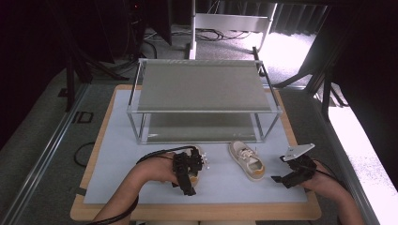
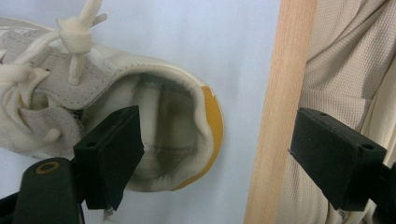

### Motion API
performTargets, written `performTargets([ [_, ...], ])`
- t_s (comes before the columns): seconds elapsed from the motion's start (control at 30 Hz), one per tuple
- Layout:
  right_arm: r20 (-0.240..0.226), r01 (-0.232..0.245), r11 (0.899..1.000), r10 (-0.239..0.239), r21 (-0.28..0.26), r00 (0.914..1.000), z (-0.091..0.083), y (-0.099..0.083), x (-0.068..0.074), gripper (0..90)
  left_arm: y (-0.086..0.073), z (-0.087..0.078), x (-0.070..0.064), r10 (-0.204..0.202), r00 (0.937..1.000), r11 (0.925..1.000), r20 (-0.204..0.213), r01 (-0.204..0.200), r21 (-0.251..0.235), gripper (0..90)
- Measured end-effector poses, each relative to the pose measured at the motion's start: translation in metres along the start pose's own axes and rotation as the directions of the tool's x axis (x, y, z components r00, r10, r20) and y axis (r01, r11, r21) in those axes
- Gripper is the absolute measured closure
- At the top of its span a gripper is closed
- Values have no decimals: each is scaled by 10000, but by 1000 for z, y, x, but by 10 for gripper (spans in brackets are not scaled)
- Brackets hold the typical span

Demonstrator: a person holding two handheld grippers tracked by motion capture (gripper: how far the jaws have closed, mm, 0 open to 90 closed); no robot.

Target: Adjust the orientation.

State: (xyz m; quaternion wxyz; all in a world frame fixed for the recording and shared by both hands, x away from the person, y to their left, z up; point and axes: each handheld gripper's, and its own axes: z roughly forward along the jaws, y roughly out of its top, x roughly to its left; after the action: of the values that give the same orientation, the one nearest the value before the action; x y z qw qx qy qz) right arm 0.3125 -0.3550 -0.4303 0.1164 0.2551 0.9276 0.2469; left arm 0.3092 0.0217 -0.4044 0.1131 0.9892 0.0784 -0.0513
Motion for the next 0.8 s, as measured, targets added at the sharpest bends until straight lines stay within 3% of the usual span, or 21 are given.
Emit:
performTargets([
  [0.13,-122,220,9974,-212,681,9997,0,4,1,150,0,0,0,-6,10000,10000,-3,6,38,163],
  [0.23,-44,379,9896,-376,1385,9993,1,6,1,150,0,0,0,-20,10000,10000,3,20,54,163],
  [0.4,-114,956,9690,-955,2278,9954,1,10,2,151,1,0,0,-26,10000,9999,-1,26,117,163],
  [0.53,-422,1363,9503,-1297,2800,9907,0,14,2,180,2,0,0,-31,10000,9999,-5,31,158,163],
  [0.8,-769,1819,9503,-1676,2526,9828,-13,34,5,210,2,0,0,-60,10000,9998,0,60,211,163],
])
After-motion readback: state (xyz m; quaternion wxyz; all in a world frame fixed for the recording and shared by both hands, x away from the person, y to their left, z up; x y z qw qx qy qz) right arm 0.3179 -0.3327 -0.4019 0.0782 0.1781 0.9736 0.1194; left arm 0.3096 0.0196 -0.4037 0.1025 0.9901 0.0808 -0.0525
